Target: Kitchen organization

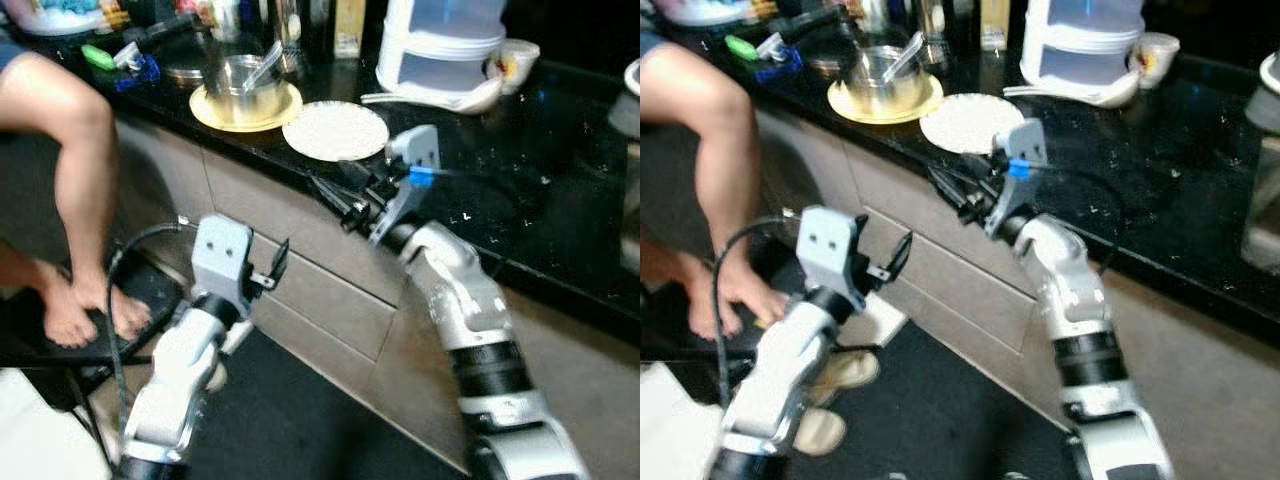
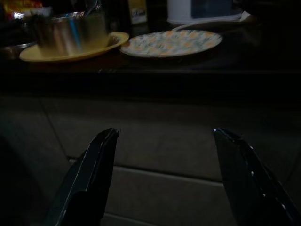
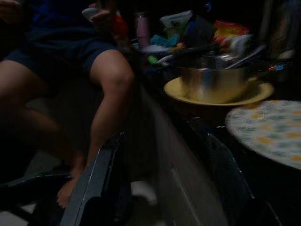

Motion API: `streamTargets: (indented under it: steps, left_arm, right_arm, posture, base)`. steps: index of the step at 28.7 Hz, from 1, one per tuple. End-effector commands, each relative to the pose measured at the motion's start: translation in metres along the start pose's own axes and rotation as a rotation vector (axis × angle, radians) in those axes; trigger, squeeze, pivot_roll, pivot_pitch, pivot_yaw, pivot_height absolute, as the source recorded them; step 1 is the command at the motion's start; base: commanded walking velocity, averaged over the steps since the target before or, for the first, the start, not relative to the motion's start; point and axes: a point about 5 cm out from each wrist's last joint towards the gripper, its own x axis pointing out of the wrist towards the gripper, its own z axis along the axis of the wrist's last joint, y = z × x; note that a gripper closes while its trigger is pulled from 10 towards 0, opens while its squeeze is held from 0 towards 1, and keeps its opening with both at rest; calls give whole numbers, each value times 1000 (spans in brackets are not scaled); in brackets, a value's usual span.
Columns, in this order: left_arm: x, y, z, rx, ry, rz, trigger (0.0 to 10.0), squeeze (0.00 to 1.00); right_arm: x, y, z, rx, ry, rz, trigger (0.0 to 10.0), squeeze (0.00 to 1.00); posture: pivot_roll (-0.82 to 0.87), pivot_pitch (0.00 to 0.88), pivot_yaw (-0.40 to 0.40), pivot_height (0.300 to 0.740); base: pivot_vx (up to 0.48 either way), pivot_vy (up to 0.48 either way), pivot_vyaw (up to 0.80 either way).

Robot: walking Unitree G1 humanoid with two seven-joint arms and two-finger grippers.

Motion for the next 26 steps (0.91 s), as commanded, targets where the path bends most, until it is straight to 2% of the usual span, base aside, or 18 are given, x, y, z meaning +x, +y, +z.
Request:
streamTargets:
  steps: [1,7,10,11,13,16,18,24,26]
  left_arm:
    - [-2,1,0,9,9,4,10000,0]
    - [-7,2,1,11,13,13,10000,0]
    - [-12,1,0,11,21,19,10000,0]
    - [-13,0,-1,10,25,22,10000,0]
    - [-15,1,-2,10,30,27,10000,0]
    - [-16,2,-2,11,32,32,10000,0]
    - [-18,4,-1,15,34,38,10000,0]
    - [-19,5,0,18,36,36,10000,0]
    - [-19,5,1,19,36,35,10000,0]
  right_arm:
    - [-1,-4,0,-18,7,-19,10000,0]
    - [2,-5,-1,-29,17,-26,10000,0]
    - [4,-3,-2,-58,21,-20,10000,0]
    - [3,-3,-4,-99,34,-25,10000,0]
    - [-3,-8,-15,-172,69,-69,10000,0]
    - [-12,-13,-22,-184,72,-106,10000,0]
    - [-24,-14,-24,-253,33,-138,10000,0]
    - [-26,-8,-22,-280,-3,-147,10000,0]
    - [-23,-2,-20,-331,-12,-116,10000,0]
  posture:
    - [64,46,-33,740]
    - [80,55,-42,740]
    - [85,66,-42,740]
    - [85,66,-42,740]
    - [89,68,-48,740]
    - [88,70,-48,740]
    - [84,73,-44,740]
    - [83,71,-41,740]
    - [84,68,-41,740]
  base:
    - [277,0,-731]
    - [271,0,-431]
    - [274,0,0]
    - [274,0,0]
    - [272,0,0]
    - [268,0,0]
    - [266,0,0]
    - [267,0,0]
    - [262,0,0]
